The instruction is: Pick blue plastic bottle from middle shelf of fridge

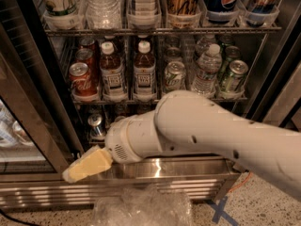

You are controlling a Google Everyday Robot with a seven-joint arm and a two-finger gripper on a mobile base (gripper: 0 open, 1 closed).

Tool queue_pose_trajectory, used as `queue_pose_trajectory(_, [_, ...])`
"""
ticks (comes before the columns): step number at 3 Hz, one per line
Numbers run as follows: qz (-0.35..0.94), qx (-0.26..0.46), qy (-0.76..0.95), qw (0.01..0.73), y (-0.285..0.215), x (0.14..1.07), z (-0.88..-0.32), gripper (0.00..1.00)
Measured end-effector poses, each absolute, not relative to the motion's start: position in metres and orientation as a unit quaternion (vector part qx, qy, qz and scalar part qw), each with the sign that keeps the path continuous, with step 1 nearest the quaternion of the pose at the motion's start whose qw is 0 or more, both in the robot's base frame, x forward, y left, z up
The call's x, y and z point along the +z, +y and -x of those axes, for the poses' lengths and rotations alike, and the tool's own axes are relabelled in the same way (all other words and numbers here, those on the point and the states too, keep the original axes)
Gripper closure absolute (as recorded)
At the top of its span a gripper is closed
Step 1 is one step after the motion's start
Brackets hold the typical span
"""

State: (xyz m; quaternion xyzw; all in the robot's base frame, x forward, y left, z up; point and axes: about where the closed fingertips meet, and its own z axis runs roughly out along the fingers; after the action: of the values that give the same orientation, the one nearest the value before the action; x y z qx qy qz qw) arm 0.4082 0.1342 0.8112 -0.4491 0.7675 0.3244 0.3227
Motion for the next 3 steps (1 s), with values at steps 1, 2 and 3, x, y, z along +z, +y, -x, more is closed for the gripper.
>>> queue_pose_trajectory(1, [0.387,0.344,0.789,0.331,0.153,0.803,-0.408,0.00])
queue_pose_trajectory(2, [0.338,0.380,0.800,0.319,0.167,0.799,-0.410,0.00])
queue_pose_trajectory(3, [0.338,0.380,0.800,0.319,0.167,0.799,-0.410,0.00])
